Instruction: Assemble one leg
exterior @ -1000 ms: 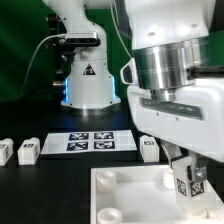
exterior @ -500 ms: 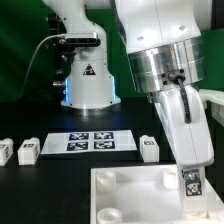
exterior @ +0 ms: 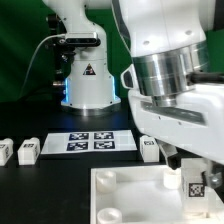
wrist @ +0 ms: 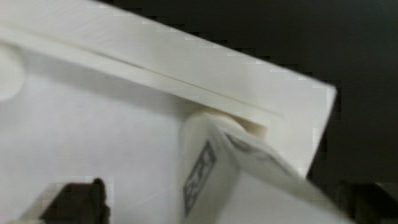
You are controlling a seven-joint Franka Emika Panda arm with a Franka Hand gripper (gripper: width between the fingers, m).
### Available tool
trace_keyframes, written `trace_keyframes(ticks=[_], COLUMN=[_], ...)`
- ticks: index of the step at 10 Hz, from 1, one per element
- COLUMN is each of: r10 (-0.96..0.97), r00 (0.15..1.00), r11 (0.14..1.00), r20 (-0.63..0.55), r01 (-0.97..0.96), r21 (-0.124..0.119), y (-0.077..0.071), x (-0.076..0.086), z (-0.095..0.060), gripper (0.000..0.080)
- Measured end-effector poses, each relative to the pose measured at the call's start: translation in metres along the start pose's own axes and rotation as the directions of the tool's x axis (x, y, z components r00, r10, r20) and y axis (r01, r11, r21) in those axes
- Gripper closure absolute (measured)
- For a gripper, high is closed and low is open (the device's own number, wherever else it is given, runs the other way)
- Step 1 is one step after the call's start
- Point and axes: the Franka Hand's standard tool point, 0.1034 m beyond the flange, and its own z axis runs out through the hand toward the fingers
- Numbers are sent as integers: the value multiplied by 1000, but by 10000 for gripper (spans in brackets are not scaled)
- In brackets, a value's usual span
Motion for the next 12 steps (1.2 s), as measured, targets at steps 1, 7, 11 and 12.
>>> trace_keyframes(ticks=[1,7,11,12], r10=[-106,-773,-583,-516], r00=[994,633,812,856], r11=[994,629,808,853], r20=[-3,21,-5,-13], r01=[106,771,580,512], r21=[-1,-103,-104,-103], y=[-1,-5,-5,-5], x=[1,6,5,5], z=[0,-2,-1,-1], gripper=[153,151,507,507])
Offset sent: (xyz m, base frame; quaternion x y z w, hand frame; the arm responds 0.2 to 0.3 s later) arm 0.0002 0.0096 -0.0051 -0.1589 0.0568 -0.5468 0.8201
